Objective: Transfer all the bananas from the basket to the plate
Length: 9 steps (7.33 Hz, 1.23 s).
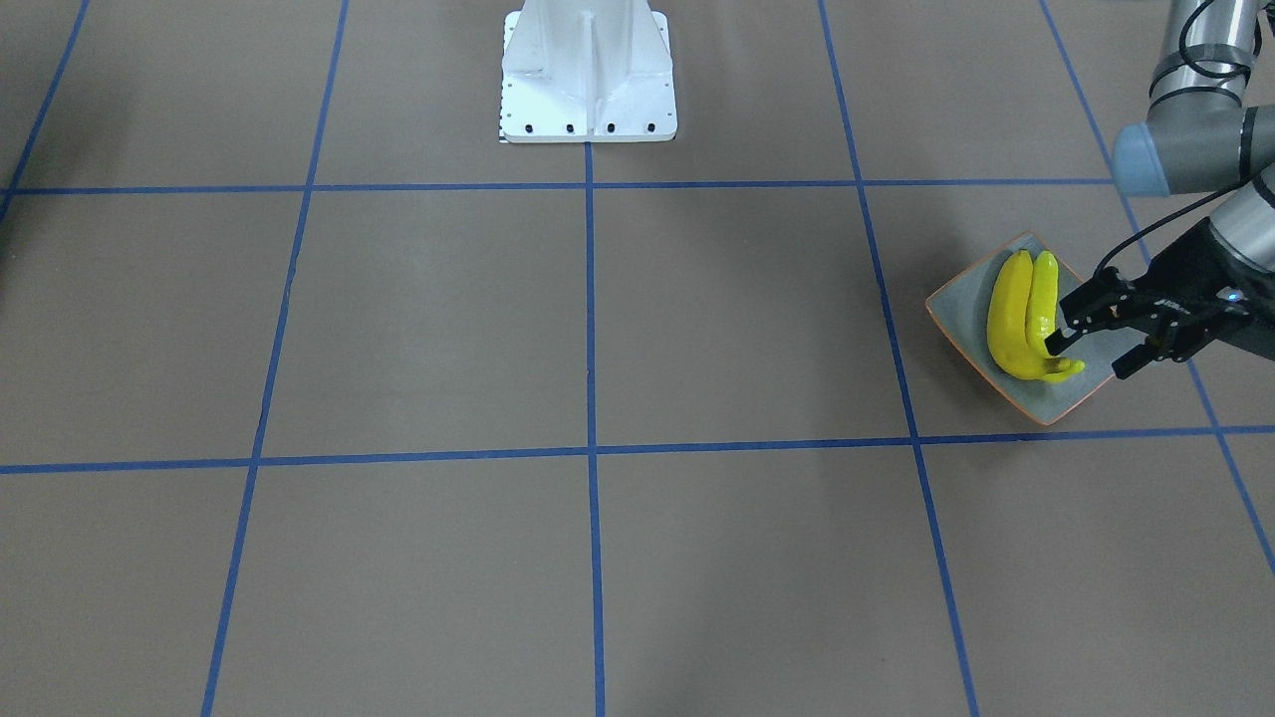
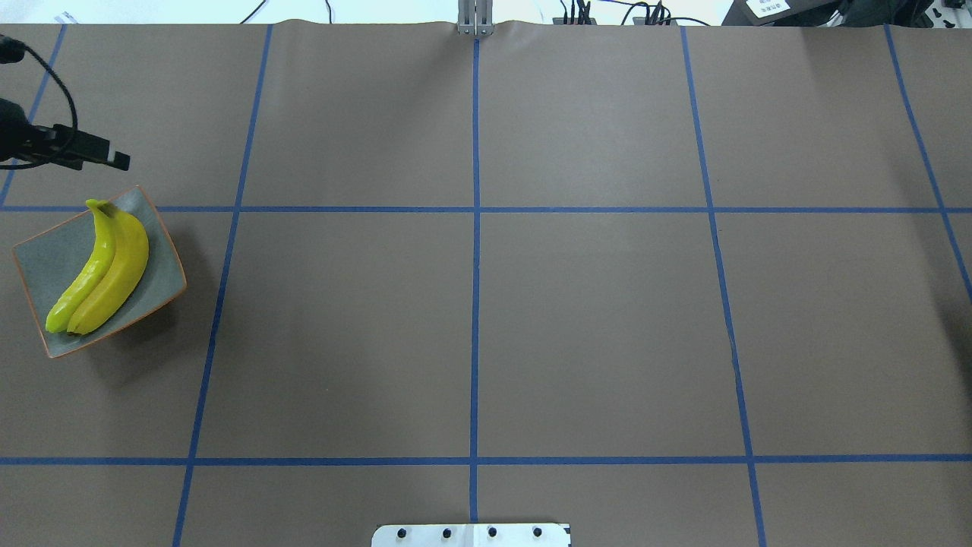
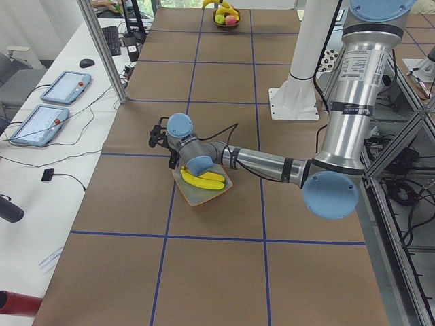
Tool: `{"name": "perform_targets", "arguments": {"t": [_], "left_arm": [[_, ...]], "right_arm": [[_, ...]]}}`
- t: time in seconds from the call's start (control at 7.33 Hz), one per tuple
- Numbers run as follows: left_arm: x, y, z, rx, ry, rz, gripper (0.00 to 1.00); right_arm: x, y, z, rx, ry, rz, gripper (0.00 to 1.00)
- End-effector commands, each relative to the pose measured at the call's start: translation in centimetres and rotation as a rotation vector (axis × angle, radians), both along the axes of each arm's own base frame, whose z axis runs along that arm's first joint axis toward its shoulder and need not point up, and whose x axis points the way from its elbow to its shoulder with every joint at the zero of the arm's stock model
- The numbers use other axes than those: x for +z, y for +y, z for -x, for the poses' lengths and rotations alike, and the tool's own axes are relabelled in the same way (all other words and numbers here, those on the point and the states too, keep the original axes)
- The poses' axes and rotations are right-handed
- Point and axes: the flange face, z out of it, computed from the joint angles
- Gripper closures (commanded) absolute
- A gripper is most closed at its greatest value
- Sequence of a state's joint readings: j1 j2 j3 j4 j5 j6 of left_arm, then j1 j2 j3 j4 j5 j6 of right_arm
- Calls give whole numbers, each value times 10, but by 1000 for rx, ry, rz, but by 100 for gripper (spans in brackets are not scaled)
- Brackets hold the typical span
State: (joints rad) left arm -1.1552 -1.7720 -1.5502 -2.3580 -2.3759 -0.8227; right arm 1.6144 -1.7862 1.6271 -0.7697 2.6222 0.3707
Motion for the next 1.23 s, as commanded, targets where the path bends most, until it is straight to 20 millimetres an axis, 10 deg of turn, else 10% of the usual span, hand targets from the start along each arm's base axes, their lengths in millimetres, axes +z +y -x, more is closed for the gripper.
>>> {"name": "perform_targets", "arguments": {"t": [0.0,0.41,0.95,1.09], "left_arm": [[-82,-13,-68,0,116,113,1],[-183,-9,-134,58,228,116,2],[-285,-6,-161,62,344,156,2],[-287,-7,-163,62,344,155,2]], "right_arm": [[-115,-79,79,-38,-105,45,100],[-259,-126,261,-5,-196,132,100],[-365,-53,449,12,-298,88,100],[-373,-39,447,-2,-316,73,100]]}}
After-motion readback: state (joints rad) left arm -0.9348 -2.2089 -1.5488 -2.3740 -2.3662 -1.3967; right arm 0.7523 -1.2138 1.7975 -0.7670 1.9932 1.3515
